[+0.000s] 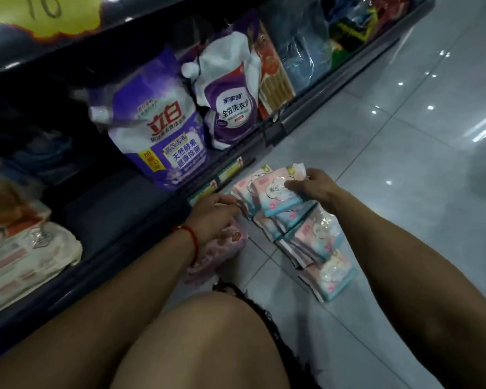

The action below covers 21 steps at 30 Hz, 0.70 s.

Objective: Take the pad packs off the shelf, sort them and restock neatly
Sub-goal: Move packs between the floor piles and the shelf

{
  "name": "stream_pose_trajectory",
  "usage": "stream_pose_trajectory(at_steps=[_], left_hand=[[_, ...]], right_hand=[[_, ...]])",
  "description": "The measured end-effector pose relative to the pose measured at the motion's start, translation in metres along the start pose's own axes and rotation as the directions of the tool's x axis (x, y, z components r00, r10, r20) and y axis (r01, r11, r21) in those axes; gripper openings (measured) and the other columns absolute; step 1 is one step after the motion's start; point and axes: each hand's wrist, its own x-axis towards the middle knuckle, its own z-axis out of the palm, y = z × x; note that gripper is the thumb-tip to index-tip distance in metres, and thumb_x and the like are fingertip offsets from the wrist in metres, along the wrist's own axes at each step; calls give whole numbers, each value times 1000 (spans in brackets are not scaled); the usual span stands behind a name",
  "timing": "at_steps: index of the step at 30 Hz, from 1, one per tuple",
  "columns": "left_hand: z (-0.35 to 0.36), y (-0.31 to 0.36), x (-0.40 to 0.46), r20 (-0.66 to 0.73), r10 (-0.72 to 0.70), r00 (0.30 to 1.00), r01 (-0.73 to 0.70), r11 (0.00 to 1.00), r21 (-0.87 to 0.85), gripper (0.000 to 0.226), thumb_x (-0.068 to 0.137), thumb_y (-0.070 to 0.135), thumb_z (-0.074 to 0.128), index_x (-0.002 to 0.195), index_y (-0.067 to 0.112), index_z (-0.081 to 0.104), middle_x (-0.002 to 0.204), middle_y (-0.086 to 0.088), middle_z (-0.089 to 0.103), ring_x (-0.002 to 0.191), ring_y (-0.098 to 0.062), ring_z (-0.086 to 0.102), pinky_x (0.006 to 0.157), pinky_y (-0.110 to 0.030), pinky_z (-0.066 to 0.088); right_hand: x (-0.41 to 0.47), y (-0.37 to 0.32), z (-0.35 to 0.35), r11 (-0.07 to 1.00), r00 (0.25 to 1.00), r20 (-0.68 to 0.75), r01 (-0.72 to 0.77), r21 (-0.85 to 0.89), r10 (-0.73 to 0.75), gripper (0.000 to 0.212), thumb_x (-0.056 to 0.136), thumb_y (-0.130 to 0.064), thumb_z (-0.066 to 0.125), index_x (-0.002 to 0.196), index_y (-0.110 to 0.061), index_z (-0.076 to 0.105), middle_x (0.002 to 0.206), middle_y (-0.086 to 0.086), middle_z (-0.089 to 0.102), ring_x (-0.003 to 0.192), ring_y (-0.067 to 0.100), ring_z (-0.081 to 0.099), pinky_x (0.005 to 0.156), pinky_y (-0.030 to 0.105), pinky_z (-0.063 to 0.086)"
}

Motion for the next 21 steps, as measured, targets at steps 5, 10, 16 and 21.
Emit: stream_pose_trajectory(at_steps=[5, 10, 16, 21], left_hand=[[-28, -9, 8, -82, 1, 997, -3, 1000, -16, 13, 94, 5, 64, 104, 10, 68, 98, -15, 64, 82, -25, 60, 65, -35, 52], [-53, -4, -21, -144, 62, 988, -68, 997, -40, 18, 96, 1, 59, 111, 8, 66, 94, -15, 64, 79, -24, 59, 66, -34, 53], [-107, 33, -109, -307, 406, 861, -406, 912, 66, 27, 87, -7, 63, 91, 19, 70, 82, -5, 68, 74, -16, 61, 68, -28, 51], [-183, 85, -205, -410, 658, 632, -629, 744, 225, 33, 84, -8, 63, 86, 24, 68, 87, 6, 72, 76, -8, 65, 77, -31, 56]], right_hand=[[19, -2, 11, 931, 996, -89, -48, -363, 16, 67, 91, -43, 72, 141, -4, 52, 140, 16, 59, 123, 36, 59, 106, 43, 48], [-12, -18, 17, 894, 975, -185, 25, -447, -120, 68, 98, -39, 63, 152, -5, 39, 151, 23, 44, 133, 40, 48, 108, 42, 41], [-111, -108, 46, 755, 832, -67, 461, -467, -550, 29, 94, -15, 67, 122, -11, 68, 121, 8, 68, 98, 18, 65, 83, 26, 46], [-227, -233, 96, 490, 503, -27, 825, -281, -864, 24, 91, -2, 64, 103, -21, 71, 99, -7, 71, 84, -1, 65, 76, 13, 51]])
